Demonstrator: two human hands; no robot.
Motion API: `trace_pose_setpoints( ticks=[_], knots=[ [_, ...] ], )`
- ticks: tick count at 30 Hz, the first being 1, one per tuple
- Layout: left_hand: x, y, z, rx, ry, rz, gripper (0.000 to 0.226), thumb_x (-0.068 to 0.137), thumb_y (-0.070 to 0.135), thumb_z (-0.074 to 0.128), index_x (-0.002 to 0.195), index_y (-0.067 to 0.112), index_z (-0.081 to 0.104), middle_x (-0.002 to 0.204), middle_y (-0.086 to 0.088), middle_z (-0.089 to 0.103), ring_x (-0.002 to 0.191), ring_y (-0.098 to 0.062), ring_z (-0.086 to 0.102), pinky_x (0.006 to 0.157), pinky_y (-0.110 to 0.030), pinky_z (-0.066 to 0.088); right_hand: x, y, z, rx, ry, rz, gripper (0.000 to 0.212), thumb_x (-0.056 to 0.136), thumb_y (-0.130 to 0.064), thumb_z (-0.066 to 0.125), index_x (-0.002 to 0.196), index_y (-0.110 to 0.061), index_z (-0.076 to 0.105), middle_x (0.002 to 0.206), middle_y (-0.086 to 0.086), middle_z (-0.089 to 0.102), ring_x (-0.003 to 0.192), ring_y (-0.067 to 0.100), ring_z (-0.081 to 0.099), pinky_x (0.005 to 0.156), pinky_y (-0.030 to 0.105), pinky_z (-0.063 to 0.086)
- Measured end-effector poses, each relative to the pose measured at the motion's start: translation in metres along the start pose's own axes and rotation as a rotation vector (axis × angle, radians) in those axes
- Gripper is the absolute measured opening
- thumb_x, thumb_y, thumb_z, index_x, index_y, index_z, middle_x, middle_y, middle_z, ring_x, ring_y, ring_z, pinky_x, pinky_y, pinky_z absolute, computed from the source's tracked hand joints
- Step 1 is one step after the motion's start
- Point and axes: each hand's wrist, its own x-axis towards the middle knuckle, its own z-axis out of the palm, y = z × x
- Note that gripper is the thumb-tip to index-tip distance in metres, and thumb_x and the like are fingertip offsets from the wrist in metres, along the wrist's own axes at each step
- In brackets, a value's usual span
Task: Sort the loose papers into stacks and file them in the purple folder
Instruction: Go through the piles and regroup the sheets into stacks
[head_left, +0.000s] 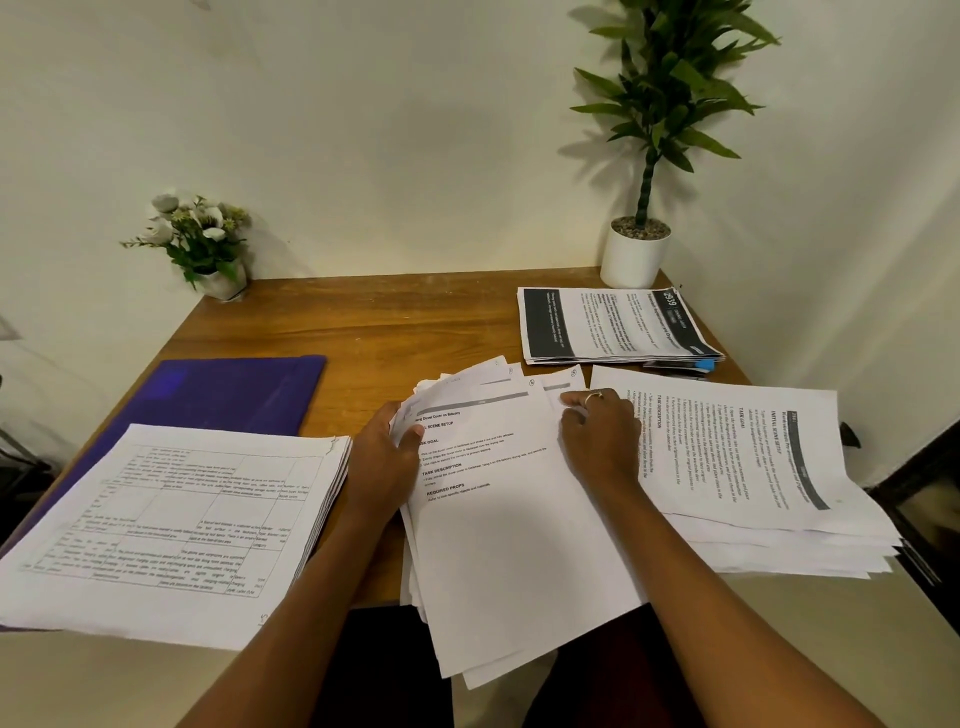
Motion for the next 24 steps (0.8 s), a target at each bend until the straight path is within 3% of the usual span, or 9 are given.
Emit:
trace_pose_setpoints(
  ticks=[3,6,9,13,18,24],
  knots=[
    [0.0009,-0.0044,-0.0004,-0.051,0.002,0.016,0.047,0.098,0.029,0.064,0.141,0.015,0.052,0.139,-0.008,0.059,0.125,-0.033,0.059,0.093,-0.043,0.052,0.0006,-0.0010,0.0004,-0.079,-0.024,-0.021,0.032,0.099,-0.021,0.052,0.123,-0.022,0.073,0.129,0.002,0.064,0.116,0.021,0.051,0.098,0.038,0.039],
    [0.0004,-0.0045,-0.0006,-0.064,0.015,-0.010,0.051,0.098,0.028,0.064,0.144,0.011,0.050,0.143,-0.010,0.057,0.127,-0.034,0.057,0.098,-0.045,0.050,0.0005,-0.0038,-0.0017,-0.123,-0.074,-0.036,0.037,0.101,-0.033,0.047,0.130,-0.025,0.068,0.134,0.004,0.060,0.119,0.023,0.049,0.101,0.044,0.040],
    [0.0004,-0.0044,0.0006,-0.063,0.009,-0.007,0.053,0.098,0.029,0.064,0.146,0.011,0.048,0.145,-0.010,0.056,0.128,-0.034,0.056,0.098,-0.046,0.050,-0.0003,-0.0047,-0.0033,-0.124,-0.131,-0.055,0.034,0.098,-0.042,0.054,0.127,-0.034,0.069,0.138,0.000,0.056,0.124,0.022,0.046,0.102,0.042,0.036],
    [0.0000,-0.0044,0.0006,-0.061,0.013,-0.013,0.054,0.099,0.028,0.063,0.146,0.010,0.047,0.146,-0.011,0.055,0.129,-0.034,0.055,0.101,-0.046,0.048,-0.0010,-0.0026,-0.0037,-0.070,-0.150,-0.081,0.028,0.094,-0.038,0.062,0.120,-0.035,0.071,0.139,0.001,0.055,0.125,0.022,0.045,0.104,0.040,0.034],
    [0.0020,-0.0077,0.0000,-0.058,0.008,-0.037,0.059,0.097,0.035,0.064,0.148,0.012,0.045,0.149,-0.011,0.051,0.134,-0.035,0.051,0.105,-0.049,0.046,-0.0017,-0.0073,-0.0061,-0.153,-0.206,-0.081,0.051,0.093,-0.053,0.058,0.141,-0.035,0.056,0.148,0.003,0.048,0.133,0.025,0.041,0.111,0.048,0.033],
    [0.0042,-0.0100,0.0000,-0.045,0.007,-0.032,0.063,0.096,0.039,0.065,0.149,0.012,0.044,0.149,-0.011,0.051,0.134,-0.035,0.051,0.106,-0.053,0.046,-0.0023,-0.0049,-0.0078,0.053,-0.153,-0.090,0.042,0.090,-0.039,0.070,0.131,-0.032,0.064,0.144,0.001,0.052,0.131,0.023,0.044,0.111,0.047,0.034]
  ],
)
